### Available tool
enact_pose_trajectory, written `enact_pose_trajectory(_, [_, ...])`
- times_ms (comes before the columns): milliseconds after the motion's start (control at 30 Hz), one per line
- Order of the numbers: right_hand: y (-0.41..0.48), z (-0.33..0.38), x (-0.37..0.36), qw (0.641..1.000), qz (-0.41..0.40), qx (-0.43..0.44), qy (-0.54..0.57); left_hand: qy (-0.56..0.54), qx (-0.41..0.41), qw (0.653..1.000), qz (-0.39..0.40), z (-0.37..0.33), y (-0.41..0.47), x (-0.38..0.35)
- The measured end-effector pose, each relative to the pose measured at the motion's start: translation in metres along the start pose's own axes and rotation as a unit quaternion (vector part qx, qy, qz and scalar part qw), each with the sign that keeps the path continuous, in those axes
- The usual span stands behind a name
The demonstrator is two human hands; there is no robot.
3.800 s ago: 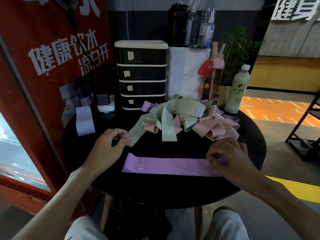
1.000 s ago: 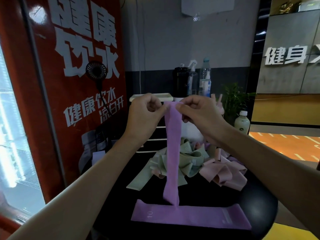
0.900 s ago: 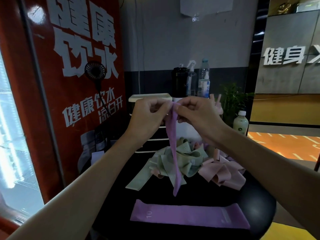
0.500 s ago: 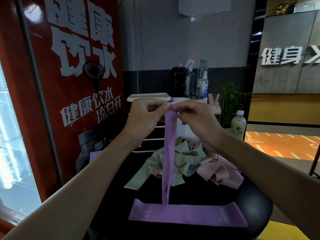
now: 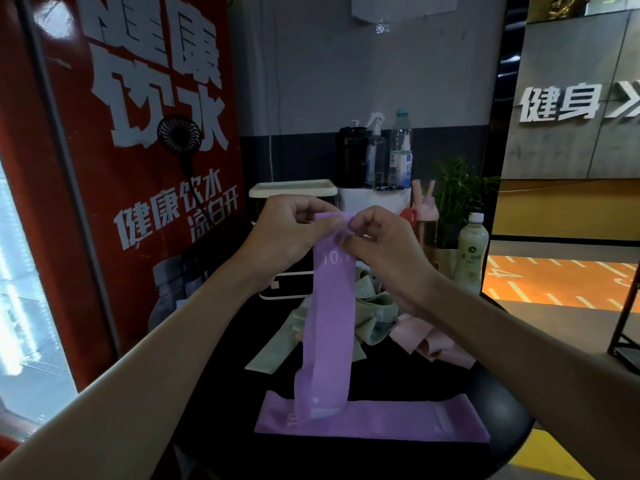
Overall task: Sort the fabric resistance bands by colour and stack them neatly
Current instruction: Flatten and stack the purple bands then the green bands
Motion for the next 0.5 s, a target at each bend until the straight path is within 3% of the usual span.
enact_pose_trajectory(167, [-0.009, -0.007, -0.005, 0.994, 0.045, -0.069, 0.075, -0.002, 0.001, 1.0, -0.006, -0.001, 0.001, 0.001])
enact_pose_trajectory(367, [-0.023, -0.023, -0.006, 0.992, 0.071, -0.085, 0.057, 0.048, -0.015, 0.999, 0.02, 0.0, 0.0, -0.002])
enact_pose_trajectory(500, [-0.032, -0.033, -0.006, 0.982, 0.106, -0.126, 0.09, 0.016, -0.013, 1.0, -0.023, 0.001, 0.001, 0.001])
Point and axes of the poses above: each hand's wrist, its own y-axis towards the middle knuckle, its own x-axis out of the back of the hand, z = x × y, the point moved 3 cm from there along y, towards the middle knuckle, and after that the axes turned 10 degrees about -z, right-handed, at the moved point
